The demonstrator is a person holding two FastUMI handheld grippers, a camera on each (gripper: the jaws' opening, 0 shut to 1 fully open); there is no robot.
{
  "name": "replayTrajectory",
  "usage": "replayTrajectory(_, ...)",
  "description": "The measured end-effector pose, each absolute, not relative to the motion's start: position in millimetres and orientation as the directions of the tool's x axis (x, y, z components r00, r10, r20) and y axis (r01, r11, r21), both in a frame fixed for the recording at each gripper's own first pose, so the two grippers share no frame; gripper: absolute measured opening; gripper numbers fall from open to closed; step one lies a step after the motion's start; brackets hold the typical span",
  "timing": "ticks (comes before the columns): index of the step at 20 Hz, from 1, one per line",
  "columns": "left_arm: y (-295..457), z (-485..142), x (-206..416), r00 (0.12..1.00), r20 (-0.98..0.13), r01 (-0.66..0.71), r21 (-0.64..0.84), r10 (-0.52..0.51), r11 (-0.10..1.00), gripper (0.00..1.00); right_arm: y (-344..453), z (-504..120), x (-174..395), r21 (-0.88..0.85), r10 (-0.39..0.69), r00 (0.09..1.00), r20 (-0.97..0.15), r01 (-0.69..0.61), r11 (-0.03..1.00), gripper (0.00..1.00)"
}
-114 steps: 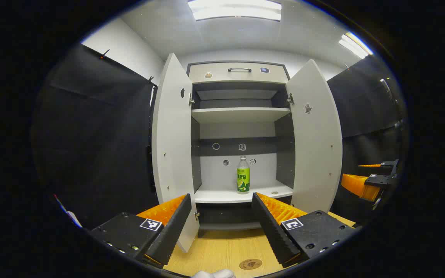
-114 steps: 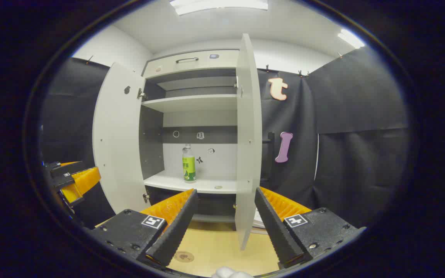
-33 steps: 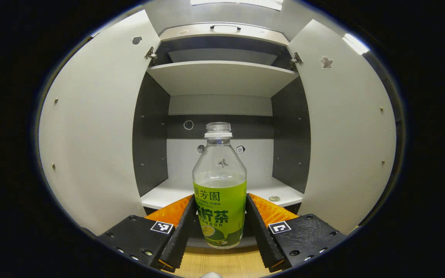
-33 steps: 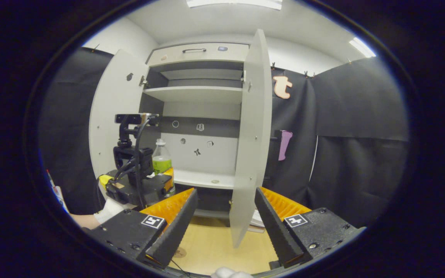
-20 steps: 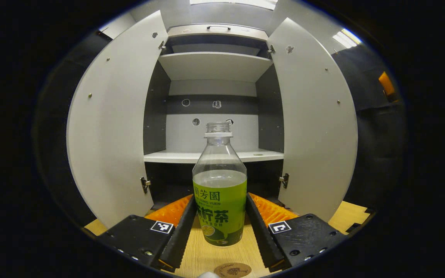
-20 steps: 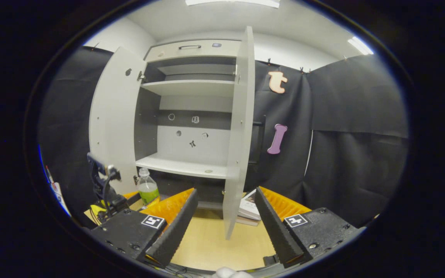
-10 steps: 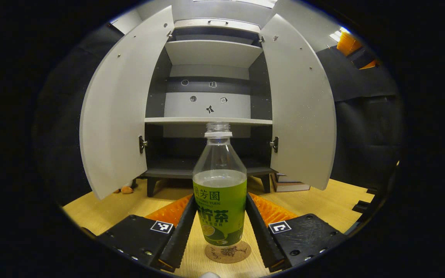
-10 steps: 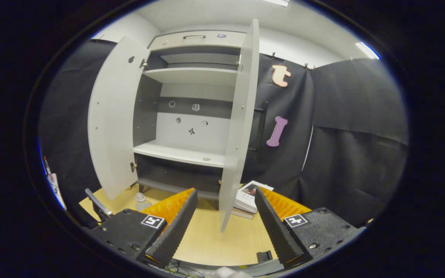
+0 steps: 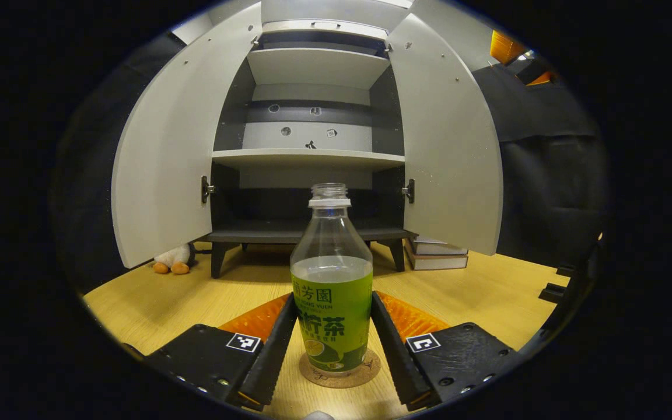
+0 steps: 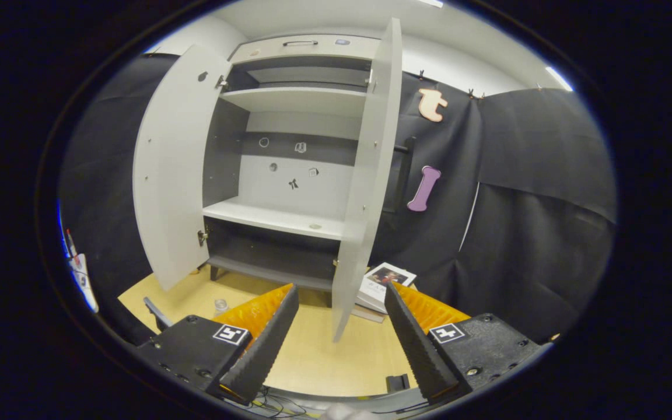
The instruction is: Grasp the bottle in the cabinet with the left hand and place it on the coaster, then close the right door with the right hand and the left door with the left hand.
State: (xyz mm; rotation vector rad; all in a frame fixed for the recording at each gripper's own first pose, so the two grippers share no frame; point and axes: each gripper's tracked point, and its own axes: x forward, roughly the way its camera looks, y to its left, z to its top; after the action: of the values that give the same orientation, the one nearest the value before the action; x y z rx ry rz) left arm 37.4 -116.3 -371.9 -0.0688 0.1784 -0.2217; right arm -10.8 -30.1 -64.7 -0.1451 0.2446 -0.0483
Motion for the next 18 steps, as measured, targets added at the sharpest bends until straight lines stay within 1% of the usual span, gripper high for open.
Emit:
replayTrajectory(3, -119.0, -372.2, 34.4, 0.962, -0.152, 0.217, -0.076, -0.226, 0.973, 0.75, -28.7, -64.9, -10.8, -0.149, -0.057, 0.969, -0.241, 0.021, 0.989, 0.98)
replayTrajectory(4, -118.8, -371.5, 33.2, 0.962, -0.154, 0.215, -0.071, -0.224, 0.974, 0.8, -27.7, -65.8, -10.3, -0.142, -0.051, 0.967, -0.249, 0.016, 0.99, 0.98)
replayTrajectory(5, -119.2, -372.7, 32.4, 0.96, -0.167, 0.217, -0.063, -0.224, 0.974, 0.77, -27.6, -66.8, -10.0, -0.14, -0.052, 0.966, -0.252, 0.016, 0.99, 0.98)
replayTrajectory(6, -116.5, -370.5, 30.2, 0.962, -0.171, 0.207, -0.048, -0.212, 0.977, 0.84, -27.6, -65.2, -10.5, -0.14, -0.053, 0.967, -0.25, 0.018, 0.99, 0.98)
replayTrajectory(7, -112.5, -367.5, 29.2, 0.966, -0.167, 0.195, -0.036, -0.199, 0.98, 0.88, -26.6, -65.0, -11.2, -0.137, -0.048, 0.967, -0.251, 0.014, 0.991, 0.98)
replayTrajectory(8, -108.8, -364.1, 27.8, 0.967, -0.173, 0.187, -0.025, -0.188, 0.982, 0.97, -26.2, -64.9, -11.3, -0.132, -0.047, 0.967, -0.25, 0.014, 0.991, 0.98)
replayTrajectory(13, -96.3, -325.9, 29.6, 0.976, -0.137, 0.17, 0.006, -0.167, 0.985, 0.96, -23.7, -61.7, -11.4, -0.107, -0.043, 0.97, -0.241, 0.017, 0.994, 0.98)
replayTrajectory(17, -90.4, -289.5, 31.5, 0.977, -0.139, 0.161, -0.004, -0.16, 0.987, 0.96, -21.2, -59.1, -13.1, -0.08, -0.037, 0.973, -0.228, 0.019, 0.997, 0.98)
replayTrajectory(18, -88.5, -278.5, 31.6, 0.978, -0.137, 0.156, -0.007, -0.155, 0.988, 0.96, -21.7, -57.9, -14.2, -0.072, -0.036, 0.974, -0.223, 0.02, 0.997, 0.95)
